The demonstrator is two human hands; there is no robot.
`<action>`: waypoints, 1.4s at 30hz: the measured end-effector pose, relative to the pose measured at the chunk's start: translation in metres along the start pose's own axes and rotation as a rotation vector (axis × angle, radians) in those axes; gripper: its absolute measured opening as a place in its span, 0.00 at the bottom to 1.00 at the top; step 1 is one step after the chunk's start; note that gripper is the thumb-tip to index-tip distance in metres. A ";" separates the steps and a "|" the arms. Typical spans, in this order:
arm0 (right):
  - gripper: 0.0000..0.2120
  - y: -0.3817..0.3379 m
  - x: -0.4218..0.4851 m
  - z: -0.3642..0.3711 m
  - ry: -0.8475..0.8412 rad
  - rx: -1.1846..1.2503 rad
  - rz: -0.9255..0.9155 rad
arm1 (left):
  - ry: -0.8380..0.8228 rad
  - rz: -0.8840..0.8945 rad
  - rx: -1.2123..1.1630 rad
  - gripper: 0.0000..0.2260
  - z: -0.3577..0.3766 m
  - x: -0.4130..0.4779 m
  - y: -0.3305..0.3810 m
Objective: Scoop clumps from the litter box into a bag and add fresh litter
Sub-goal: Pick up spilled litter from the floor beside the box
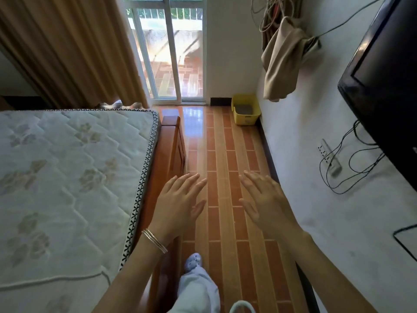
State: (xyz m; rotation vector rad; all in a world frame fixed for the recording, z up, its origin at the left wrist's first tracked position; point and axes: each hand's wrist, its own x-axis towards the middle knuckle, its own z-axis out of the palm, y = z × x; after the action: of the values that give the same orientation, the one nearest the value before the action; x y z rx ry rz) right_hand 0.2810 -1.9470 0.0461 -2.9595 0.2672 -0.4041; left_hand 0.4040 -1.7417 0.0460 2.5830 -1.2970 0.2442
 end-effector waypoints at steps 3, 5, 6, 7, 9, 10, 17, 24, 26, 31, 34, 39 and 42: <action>0.28 0.004 0.050 0.011 -0.023 -0.013 0.034 | -0.034 0.027 -0.005 0.22 0.004 0.046 -0.034; 0.27 0.007 0.086 0.013 -0.020 -0.018 0.051 | -0.028 0.053 -0.007 0.22 0.005 0.078 -0.056; 0.27 0.009 0.105 0.014 -0.008 -0.014 0.065 | -0.019 0.069 -0.012 0.22 0.006 0.096 -0.068; 0.26 0.011 0.125 0.014 0.011 -0.012 0.074 | -0.011 0.091 -0.015 0.22 0.006 0.114 -0.079; 0.25 0.015 0.160 0.015 0.042 -0.017 0.091 | 0.000 0.129 -0.014 0.21 0.007 0.149 -0.100; 0.25 0.018 0.175 0.016 0.051 -0.021 0.096 | 0.002 0.139 -0.013 0.21 0.008 0.166 -0.109; 0.24 0.043 0.247 0.045 0.044 0.003 0.127 | -0.025 0.130 -0.028 0.22 0.034 0.242 -0.154; 0.24 0.096 0.325 0.085 -0.021 -0.014 0.099 | -0.069 0.100 -0.020 0.22 0.076 0.323 -0.186; 0.25 0.117 0.357 0.092 -0.013 0.001 0.104 | -0.071 0.091 -0.017 0.22 0.083 0.359 -0.195; 0.25 0.165 0.447 0.092 -0.024 0.006 0.068 | -0.057 0.070 0.006 0.23 0.088 0.458 -0.214; 0.25 0.197 0.502 0.088 -0.013 -0.018 0.034 | -0.024 0.063 0.011 0.23 0.090 0.514 -0.221; 0.25 0.228 0.569 0.088 0.024 -0.004 0.008 | 0.011 0.039 -0.003 0.23 0.099 0.578 -0.235; 0.25 0.240 0.595 0.100 0.012 0.018 0.001 | -0.011 0.027 -0.004 0.23 0.109 0.606 -0.249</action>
State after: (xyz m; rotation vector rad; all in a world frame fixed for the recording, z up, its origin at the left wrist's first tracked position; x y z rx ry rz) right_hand 0.8351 -2.2846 0.0612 -2.9398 0.2643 -0.4219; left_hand 0.9678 -2.0925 0.0619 2.5683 -1.3359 0.2316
